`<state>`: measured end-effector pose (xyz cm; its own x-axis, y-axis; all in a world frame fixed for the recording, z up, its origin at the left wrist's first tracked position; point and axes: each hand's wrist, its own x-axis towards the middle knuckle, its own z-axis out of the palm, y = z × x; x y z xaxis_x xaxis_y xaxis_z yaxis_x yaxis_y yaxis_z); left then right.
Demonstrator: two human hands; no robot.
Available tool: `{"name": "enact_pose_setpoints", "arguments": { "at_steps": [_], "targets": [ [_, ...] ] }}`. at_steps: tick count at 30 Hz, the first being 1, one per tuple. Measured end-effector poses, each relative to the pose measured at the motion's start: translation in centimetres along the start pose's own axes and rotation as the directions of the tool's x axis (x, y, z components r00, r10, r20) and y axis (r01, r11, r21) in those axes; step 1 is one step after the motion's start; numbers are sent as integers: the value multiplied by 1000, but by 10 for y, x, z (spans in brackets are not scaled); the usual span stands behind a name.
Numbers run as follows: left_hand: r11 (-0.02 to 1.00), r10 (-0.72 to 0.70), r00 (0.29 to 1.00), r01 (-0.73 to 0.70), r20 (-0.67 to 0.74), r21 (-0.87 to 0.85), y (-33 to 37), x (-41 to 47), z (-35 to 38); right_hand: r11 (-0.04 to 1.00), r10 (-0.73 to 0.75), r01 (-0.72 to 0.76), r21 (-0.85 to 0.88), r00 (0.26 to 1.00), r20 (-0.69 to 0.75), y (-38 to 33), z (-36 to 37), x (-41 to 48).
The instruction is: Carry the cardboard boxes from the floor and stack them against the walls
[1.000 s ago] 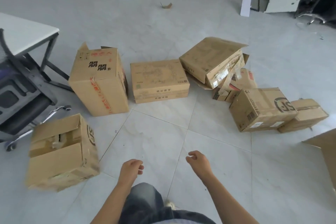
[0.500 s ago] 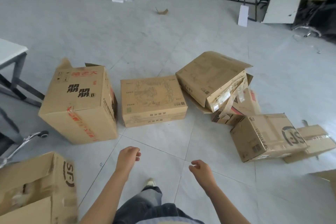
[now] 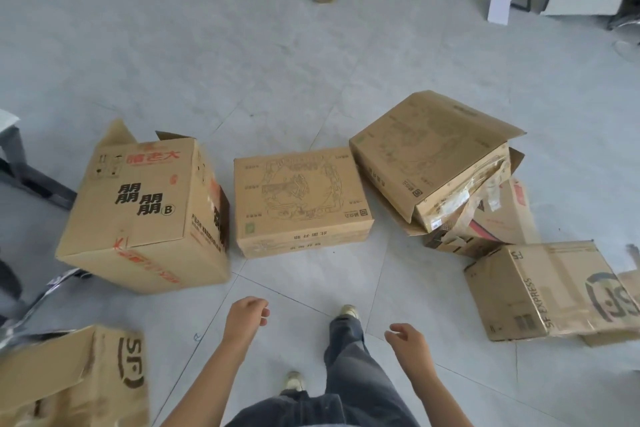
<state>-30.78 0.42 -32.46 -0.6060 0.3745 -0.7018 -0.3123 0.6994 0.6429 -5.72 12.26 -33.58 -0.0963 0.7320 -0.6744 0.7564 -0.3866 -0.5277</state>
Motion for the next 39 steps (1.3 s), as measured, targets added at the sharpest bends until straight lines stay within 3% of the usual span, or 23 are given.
{"name": "enact_pose_setpoints", "arguments": {
  "at_steps": [6,12,24,30,39],
  "targets": [
    [994,-89,991,83,-97,-64,40,44,27,997,-71,72,-13,996,52,-63,-36,91],
    [991,-89,982,70,-166,-117,98,80,58,988,-134,141,-62,986,103,-128,-68,166],
    [994,-62,975,42,-214,-98,143,179,58,987,-65,87,-135,985,157,-169,-51,266],
    [998,-28,961,13,-274,-57,102,320,62,983,-64,83,-163,991,120,-155,12,396],
    [999,53,874,-49,-483,22,-7,524,71,949,-179,165,-268,984,-28,-132,120,599]
  ]
}}
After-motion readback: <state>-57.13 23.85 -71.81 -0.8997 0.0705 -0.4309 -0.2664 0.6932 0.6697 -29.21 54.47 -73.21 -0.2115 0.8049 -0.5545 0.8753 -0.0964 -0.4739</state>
